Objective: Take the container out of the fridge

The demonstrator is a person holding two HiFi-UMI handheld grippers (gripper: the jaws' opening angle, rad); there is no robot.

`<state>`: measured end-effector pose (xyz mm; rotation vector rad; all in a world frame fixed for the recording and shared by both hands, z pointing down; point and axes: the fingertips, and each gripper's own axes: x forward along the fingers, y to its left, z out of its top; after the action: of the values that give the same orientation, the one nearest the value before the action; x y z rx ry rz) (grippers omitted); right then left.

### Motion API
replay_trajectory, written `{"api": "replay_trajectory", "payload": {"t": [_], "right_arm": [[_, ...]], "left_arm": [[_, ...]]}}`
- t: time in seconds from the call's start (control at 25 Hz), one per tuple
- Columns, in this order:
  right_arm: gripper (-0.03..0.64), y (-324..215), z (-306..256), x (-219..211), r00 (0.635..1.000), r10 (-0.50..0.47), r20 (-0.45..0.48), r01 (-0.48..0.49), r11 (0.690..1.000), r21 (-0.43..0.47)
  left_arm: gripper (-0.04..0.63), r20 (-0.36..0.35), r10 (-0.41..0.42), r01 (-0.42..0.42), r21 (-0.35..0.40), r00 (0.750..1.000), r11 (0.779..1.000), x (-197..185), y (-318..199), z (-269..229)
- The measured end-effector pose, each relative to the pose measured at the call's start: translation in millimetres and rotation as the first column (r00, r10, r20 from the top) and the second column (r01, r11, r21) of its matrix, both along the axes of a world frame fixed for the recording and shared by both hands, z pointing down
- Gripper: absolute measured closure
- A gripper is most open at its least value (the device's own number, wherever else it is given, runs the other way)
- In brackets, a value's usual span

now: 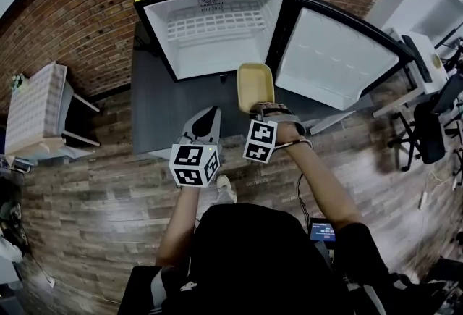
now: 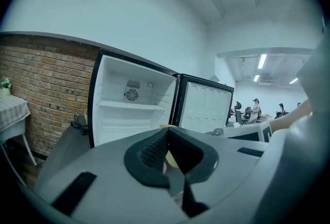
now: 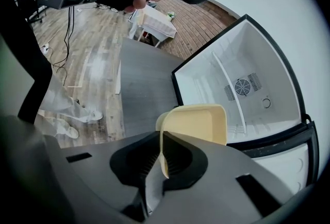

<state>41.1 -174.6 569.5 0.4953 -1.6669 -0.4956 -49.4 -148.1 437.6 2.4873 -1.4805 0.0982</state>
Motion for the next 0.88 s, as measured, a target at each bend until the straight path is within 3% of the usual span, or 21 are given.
{"api": "replay_trajectory", "payload": {"t": [0.4,0.88], "right_arm": [[0.566,74,-6,25,0.999,-0.022,0.024,0.022,1.0,0.007],[0.566,144,-6,39,0.998,-0.055,0.031,0.054,0.998,0.025]], "left_arm": [[0.582,0.031,-0.002,0.001,0.009,1.0,1.0,37,78,0],[0.583,0.059,-0.019,0.016,0.044,0.998,0.999,56,148,-4]]}}
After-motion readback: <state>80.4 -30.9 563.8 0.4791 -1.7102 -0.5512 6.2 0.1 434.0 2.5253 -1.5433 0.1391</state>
